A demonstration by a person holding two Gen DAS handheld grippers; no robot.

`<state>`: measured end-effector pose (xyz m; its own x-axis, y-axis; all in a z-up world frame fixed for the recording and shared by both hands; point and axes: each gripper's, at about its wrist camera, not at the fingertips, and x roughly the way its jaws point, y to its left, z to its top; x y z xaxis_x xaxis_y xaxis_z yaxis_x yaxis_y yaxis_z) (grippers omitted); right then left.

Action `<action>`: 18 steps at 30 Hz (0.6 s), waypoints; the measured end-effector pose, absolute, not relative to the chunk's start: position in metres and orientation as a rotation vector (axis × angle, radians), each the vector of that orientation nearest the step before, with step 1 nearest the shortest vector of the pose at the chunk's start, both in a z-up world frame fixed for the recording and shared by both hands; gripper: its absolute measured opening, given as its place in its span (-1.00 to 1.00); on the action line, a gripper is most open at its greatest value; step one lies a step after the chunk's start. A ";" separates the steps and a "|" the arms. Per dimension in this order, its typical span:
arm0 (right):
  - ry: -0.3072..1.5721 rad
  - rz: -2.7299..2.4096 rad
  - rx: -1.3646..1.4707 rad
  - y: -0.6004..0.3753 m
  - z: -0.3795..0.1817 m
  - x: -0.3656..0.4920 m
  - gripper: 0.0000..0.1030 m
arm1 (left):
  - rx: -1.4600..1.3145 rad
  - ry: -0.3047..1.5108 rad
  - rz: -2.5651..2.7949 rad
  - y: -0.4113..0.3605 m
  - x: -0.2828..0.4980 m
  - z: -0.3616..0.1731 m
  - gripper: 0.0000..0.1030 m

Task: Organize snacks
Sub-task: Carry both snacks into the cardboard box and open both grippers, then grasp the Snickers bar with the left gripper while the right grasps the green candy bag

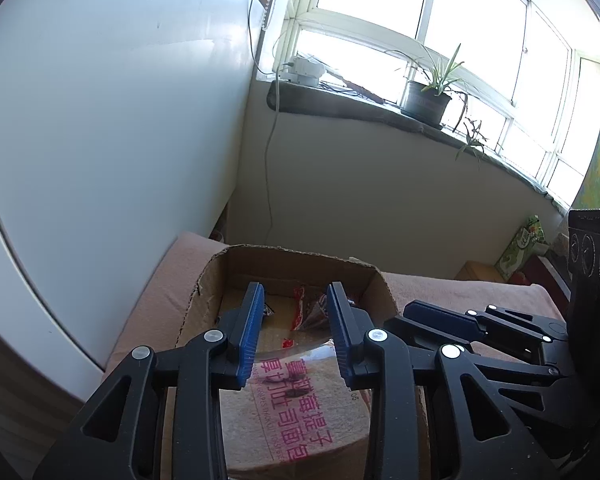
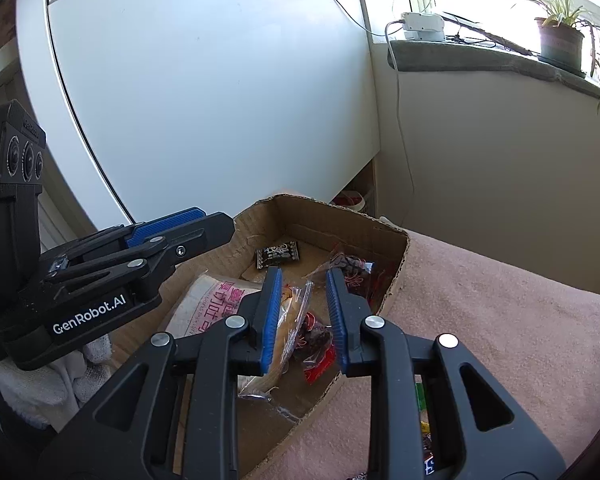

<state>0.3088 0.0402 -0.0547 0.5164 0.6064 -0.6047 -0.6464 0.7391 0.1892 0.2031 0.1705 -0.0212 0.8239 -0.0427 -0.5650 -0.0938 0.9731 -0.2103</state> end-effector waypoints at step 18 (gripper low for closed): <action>0.642 0.660 -0.094 0.009 -0.040 0.291 0.28 | -0.151 0.551 0.017 0.145 0.189 -0.013 -0.11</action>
<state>0.2914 0.0087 -0.0401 0.6055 0.5412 -0.5835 -0.5976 0.7934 0.1159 0.1887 0.1448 -0.0132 0.8524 -0.0244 -0.5224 -0.0564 0.9888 -0.1382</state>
